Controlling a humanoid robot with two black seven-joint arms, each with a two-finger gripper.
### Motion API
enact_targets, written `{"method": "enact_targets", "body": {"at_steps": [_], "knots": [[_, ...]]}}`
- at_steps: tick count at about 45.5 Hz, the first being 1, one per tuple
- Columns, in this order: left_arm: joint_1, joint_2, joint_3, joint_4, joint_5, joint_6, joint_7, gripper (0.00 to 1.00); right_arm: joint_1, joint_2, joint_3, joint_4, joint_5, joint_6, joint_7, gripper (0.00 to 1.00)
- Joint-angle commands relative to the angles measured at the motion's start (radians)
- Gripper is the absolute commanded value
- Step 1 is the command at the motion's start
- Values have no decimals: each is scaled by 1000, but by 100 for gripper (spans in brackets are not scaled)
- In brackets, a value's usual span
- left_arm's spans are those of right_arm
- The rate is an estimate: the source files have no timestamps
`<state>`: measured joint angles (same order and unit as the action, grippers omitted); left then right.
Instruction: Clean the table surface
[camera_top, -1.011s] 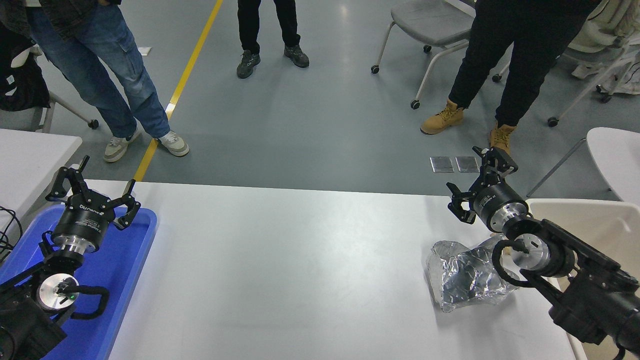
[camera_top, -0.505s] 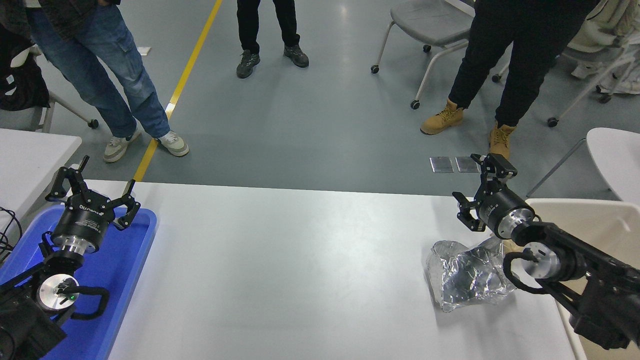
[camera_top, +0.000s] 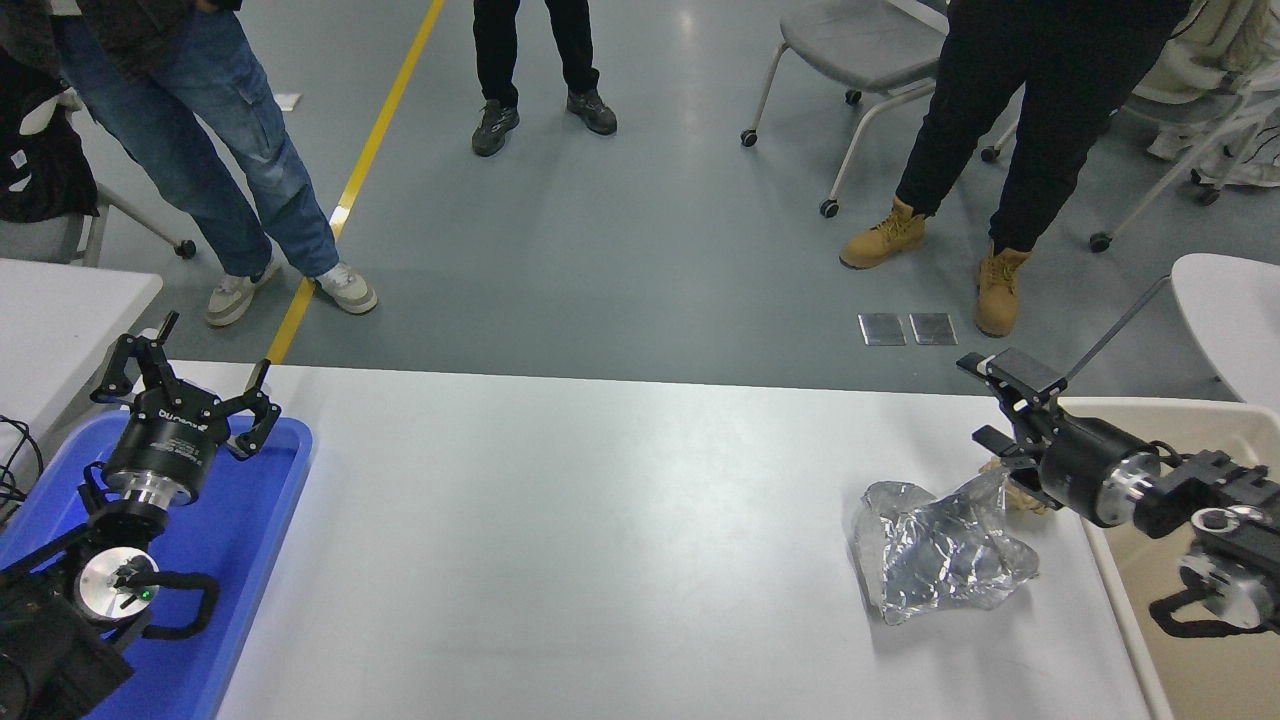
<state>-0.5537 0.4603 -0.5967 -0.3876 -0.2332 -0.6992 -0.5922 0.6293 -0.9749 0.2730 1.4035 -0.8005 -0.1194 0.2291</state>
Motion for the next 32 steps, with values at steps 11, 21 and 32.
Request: {"method": "enact_targets", "body": {"at_steps": [11,21,32], "knots": [[0,0,0,0,0,0,0,100,1,-128,-127,88,-634,-25,-2,100],[0,1,0,0,0,0,-1,100,20,-104,-147,36,-773,-25,-14,100],[0,0,0,0,0,0,0,100,64,-38,-152,-106,-792,-25,-16,99]]}}
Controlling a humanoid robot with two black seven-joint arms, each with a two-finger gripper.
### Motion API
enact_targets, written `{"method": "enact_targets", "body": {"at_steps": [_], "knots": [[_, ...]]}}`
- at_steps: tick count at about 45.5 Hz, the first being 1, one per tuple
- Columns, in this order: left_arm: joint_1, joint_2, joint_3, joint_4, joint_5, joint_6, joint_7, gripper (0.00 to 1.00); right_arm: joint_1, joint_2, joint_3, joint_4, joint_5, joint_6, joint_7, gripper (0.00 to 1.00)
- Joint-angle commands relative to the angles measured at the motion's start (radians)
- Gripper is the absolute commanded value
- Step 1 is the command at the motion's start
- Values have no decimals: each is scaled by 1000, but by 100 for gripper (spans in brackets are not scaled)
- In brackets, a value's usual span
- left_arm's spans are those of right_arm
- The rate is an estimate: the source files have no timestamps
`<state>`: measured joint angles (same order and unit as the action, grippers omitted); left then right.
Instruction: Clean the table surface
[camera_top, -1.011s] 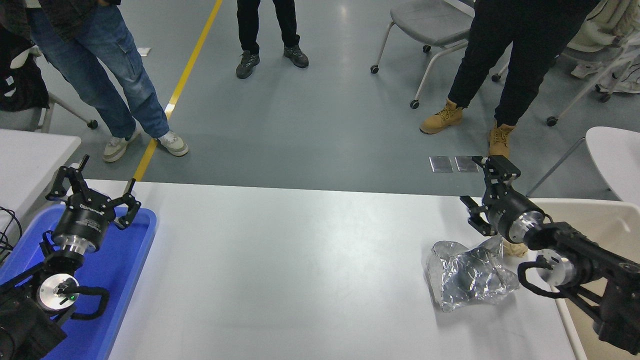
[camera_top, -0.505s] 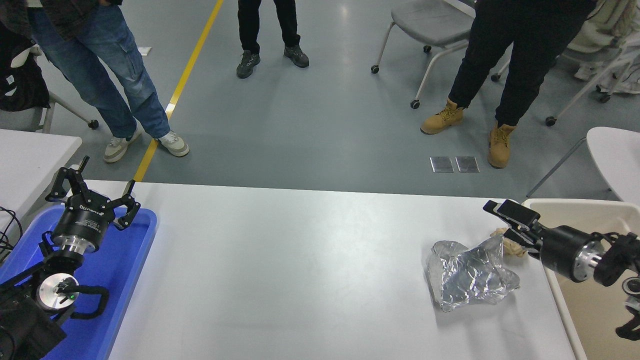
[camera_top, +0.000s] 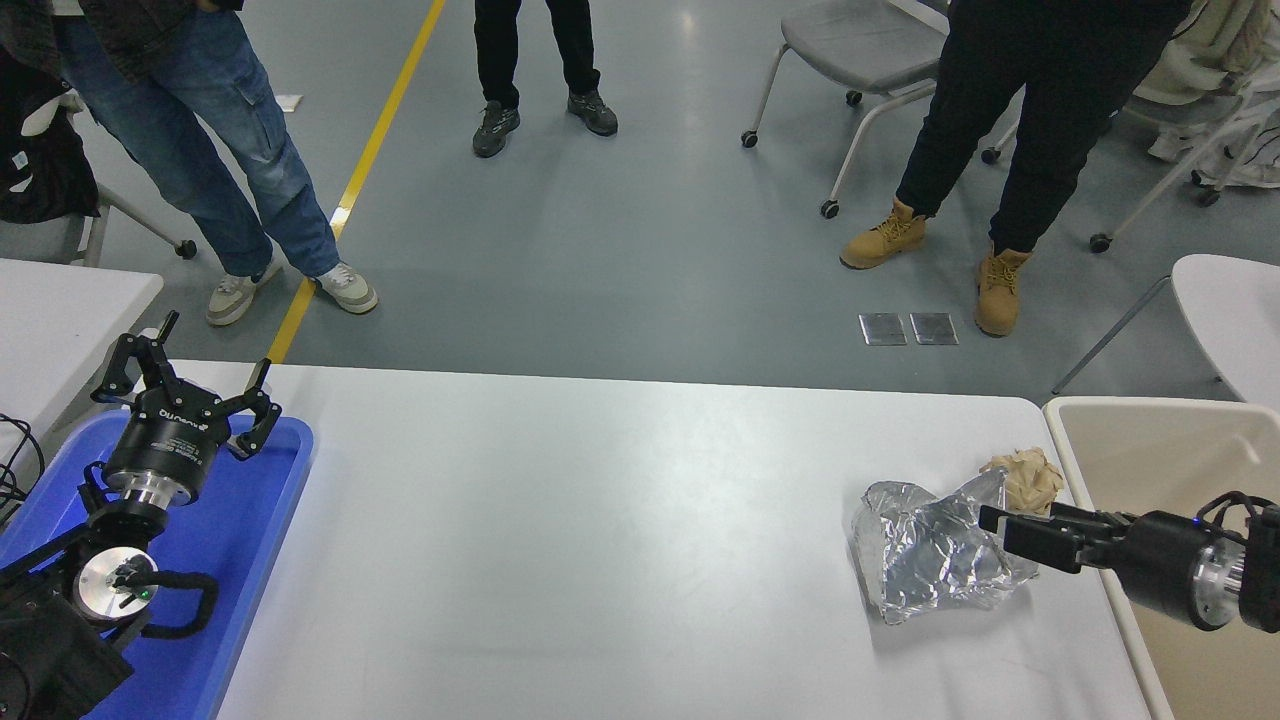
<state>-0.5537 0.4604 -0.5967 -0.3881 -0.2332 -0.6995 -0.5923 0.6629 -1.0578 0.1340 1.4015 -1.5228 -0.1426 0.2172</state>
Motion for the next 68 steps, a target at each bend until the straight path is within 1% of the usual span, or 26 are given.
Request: {"method": "enact_targets", "body": {"at_steps": [1,9,20,29,38,45,49,63,68], "knots": [[0,0,0,0,0,0,0,100,32,54,-13,-116,-69,-2,-4,99],[0,0,0,0,0,0,0,100,32,130,-43,-214,-76,5,-4,99],[0,1,0,0,0,0,0,100,41,193,-109,-259,-76,6,-6,99],[0,0,0,0,0,0,0,100,40,237,-114,-332,-74,6,-6,96],[0,0,0,0,0,0,0,100,40,317,-114,-421,-69,6,-10,96],[0,0,0,0,0,0,0,100,38,348,-116,-449,-69,6,-12,94],[0,0,0,0,0,0,0,100,38,357,-117,-455,-71,8,-13,92],[0,0,0,0,0,0,0,100,37,420,-119,-545,-73,8,-13,90],[0,1,0,0,0,0,0,100,30,436,-119,-581,-73,8,-13,87]]}}
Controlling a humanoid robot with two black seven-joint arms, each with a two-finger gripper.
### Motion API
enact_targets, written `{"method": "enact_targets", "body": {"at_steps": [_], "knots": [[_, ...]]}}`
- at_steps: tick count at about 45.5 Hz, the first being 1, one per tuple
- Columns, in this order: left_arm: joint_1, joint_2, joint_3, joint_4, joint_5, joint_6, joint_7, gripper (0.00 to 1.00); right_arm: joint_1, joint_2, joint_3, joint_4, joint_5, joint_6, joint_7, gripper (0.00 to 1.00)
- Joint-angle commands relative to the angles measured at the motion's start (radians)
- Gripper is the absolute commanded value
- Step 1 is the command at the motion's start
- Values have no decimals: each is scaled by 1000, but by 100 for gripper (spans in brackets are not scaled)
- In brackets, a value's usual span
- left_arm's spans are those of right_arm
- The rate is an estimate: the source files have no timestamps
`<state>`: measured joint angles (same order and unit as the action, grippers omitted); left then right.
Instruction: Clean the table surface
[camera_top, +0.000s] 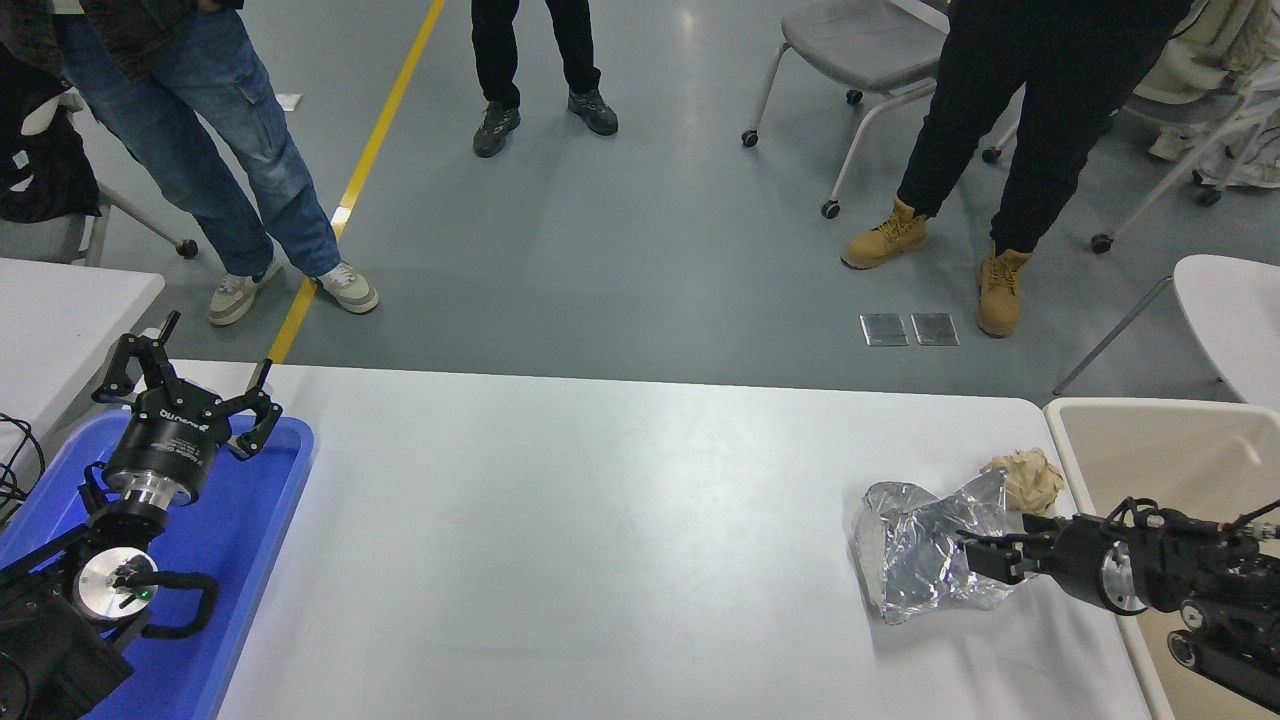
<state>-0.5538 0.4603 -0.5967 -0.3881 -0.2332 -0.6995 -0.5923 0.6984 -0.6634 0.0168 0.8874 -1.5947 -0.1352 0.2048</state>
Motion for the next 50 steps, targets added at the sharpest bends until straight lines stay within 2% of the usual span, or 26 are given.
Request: {"method": "enact_targets", "body": {"at_steps": [1,21,34,40,46,50], "knots": [[0,0,0,1,0,0,0,100,-5,45,-3,-73,-1,0,1,87],[0,0,0,0,0,0,0,100,4,74,-40,-151,10,0,-7,70],[0,0,0,0,0,0,0,100,6,73,-41,-145,13,19,-11,49],[0,0,0,0,0,0,0,100,4,77,-41,-131,16,28,-11,45],[0,0,0,0,0,0,0,100,4,74,-41,-91,18,42,-11,32],[0,0,0,0,0,0,0,100,4,70,-41,-71,18,51,-10,18]]}}
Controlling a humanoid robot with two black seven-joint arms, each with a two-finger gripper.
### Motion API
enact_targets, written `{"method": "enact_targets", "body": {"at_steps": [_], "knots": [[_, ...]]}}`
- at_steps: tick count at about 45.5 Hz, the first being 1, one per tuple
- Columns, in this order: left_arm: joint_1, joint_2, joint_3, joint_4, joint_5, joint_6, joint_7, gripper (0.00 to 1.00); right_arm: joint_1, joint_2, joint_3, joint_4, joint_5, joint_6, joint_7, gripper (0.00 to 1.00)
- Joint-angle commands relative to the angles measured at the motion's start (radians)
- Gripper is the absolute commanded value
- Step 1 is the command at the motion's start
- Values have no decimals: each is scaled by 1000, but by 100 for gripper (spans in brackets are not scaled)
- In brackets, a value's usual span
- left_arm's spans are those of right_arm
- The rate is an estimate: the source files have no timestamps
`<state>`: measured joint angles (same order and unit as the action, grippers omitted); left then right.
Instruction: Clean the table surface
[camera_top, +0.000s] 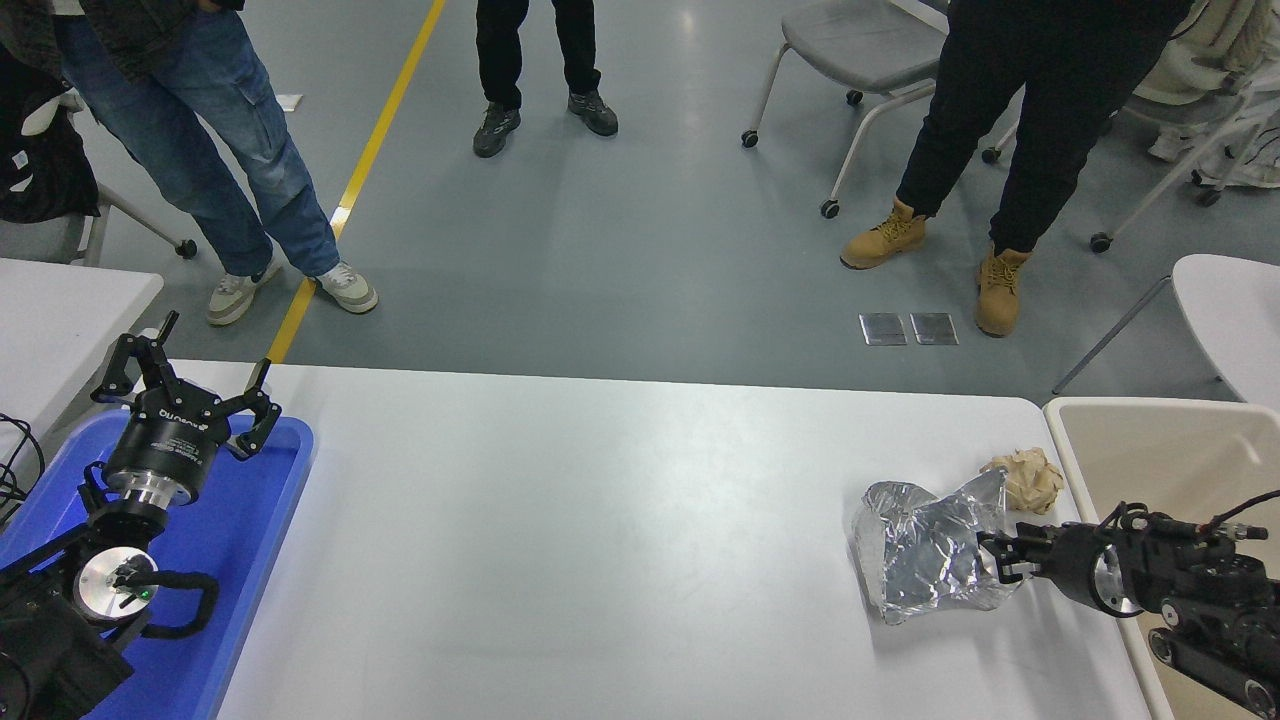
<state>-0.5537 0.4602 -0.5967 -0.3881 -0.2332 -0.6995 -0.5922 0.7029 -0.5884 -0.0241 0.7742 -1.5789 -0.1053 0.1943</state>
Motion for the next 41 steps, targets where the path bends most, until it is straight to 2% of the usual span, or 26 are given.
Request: {"method": "enact_targets", "body": {"at_steps": [1,4,16,27,41], "knots": [[0,0,0,0,0,0,0,100,0,-5,0,45,2,28,-1,11],[0,0,0,0,0,0,0,100,0,-5,0,45,2,38,1,0],[0,0,0,0,0,0,0,100,7,-25,4,51,7,64,-1,0],[0,0,0,0,0,0,0,100,26,-79,13,146,22,78,-15,0],[0,0,0,0,0,0,0,100,109,-277,13,391,74,130,-67,0]]}}
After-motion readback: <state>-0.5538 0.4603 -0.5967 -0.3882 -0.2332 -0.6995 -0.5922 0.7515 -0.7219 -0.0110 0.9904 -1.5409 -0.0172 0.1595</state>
